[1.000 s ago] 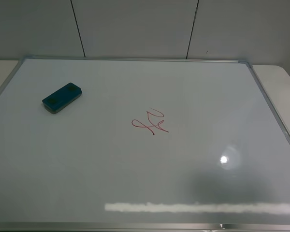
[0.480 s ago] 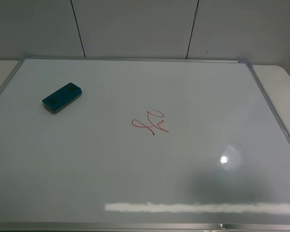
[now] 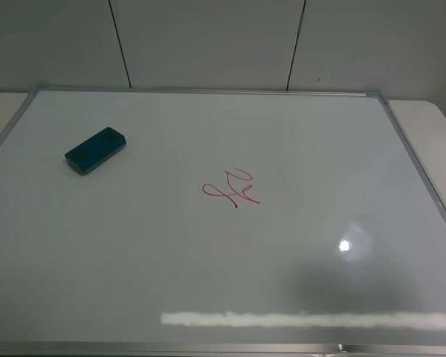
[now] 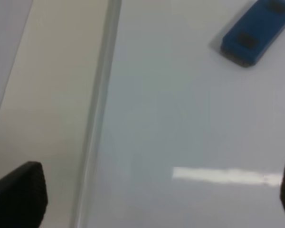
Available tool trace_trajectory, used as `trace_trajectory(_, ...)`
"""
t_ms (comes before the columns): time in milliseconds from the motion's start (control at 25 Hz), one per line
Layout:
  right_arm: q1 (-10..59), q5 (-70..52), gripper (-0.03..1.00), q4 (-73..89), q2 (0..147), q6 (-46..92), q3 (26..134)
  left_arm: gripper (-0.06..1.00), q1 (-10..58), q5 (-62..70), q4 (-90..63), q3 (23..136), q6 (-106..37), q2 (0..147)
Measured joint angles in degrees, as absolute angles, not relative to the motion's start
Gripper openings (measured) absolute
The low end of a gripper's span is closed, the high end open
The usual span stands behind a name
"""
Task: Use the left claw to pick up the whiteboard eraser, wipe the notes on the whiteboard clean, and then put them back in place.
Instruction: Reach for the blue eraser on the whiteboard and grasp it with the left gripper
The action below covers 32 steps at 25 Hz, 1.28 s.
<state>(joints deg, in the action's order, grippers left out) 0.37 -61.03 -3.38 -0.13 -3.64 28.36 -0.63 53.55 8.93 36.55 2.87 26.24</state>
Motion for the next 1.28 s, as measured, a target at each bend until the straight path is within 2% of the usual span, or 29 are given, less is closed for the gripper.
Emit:
trace_trajectory(160,0.4,-61.0,0.99,-3.4,-0.1,-3.6,28.4,0.99,-0.6,52.2,8.8,37.7,-0.4,31.4)
trace_trajectory(600,0.4,-61.0,0.99,-3.4,-0.1,-3.6,28.4,0.99,9.7,50.6,11.9,44.3,-2.8,48.6)
trace_trajectory(960,0.4,-61.0,0.99,-3.4,-0.1,-3.6,28.4,0.99,10.4,50.4,12.1,49.6,-5.9,62.3)
trace_trajectory(1280,0.4,-61.0,0.99,-3.4,-0.1,-3.6,28.4,0.99,10.4,47.0,12.0,50.3,-10.5,68.4)
